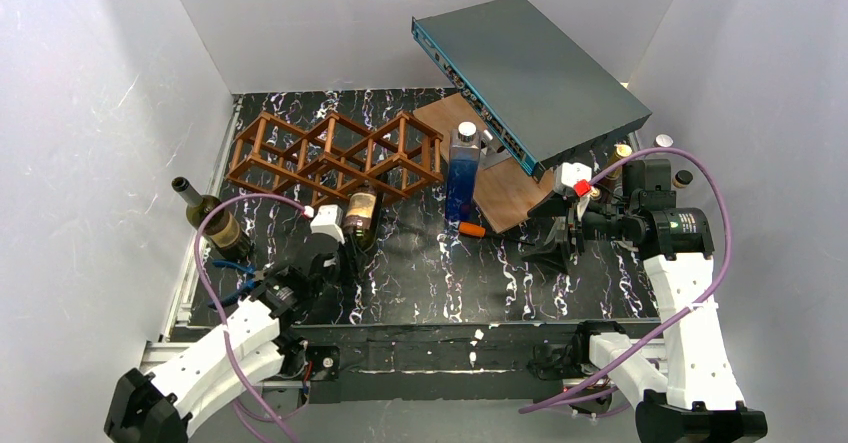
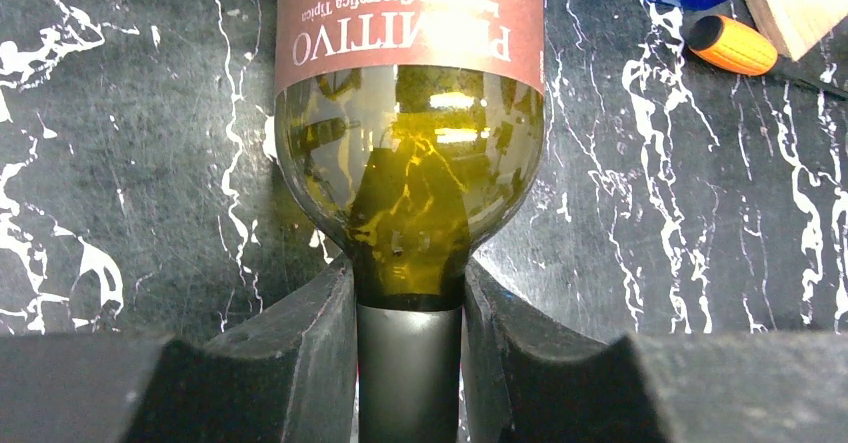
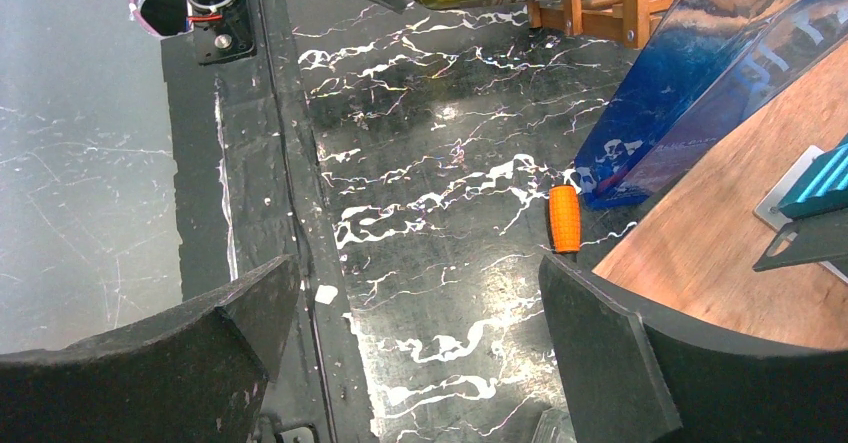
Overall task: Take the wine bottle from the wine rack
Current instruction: Pick up the wine bottle from the wine rack.
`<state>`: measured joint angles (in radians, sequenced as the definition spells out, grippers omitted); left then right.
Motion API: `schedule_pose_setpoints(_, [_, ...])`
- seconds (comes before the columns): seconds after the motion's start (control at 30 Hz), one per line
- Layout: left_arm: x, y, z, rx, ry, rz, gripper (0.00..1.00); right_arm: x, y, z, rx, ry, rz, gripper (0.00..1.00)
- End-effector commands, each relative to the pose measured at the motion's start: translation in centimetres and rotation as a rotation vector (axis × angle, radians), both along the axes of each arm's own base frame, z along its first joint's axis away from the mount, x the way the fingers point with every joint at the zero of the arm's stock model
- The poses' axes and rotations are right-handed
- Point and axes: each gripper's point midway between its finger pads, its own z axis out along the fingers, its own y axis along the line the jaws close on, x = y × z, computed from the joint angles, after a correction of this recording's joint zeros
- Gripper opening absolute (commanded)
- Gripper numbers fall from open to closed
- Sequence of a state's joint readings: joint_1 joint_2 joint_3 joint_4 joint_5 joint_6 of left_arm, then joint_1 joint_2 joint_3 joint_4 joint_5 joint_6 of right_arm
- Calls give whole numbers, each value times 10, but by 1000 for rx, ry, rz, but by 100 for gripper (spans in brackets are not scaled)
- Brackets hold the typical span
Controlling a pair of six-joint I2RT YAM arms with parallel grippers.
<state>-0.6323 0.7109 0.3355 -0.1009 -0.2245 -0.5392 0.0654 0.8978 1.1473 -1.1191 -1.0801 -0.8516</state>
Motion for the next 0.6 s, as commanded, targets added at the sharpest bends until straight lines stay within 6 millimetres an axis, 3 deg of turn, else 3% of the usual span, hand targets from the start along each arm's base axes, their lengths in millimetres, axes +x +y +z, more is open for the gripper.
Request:
schedule_pose_setpoints(0.0, [0,-7,31,-91,-60,-4,0,-1,1,7,20,-27,7,98])
schedule_pose_setpoints(0.37, [-27,-17,41,-183,27,-72,0,1,1,8,13,-37,5,98])
schedule_pose_setpoints(0.57, [-42,-18,57,-231,47,-95,0,1,1,6,10,-39,9,99])
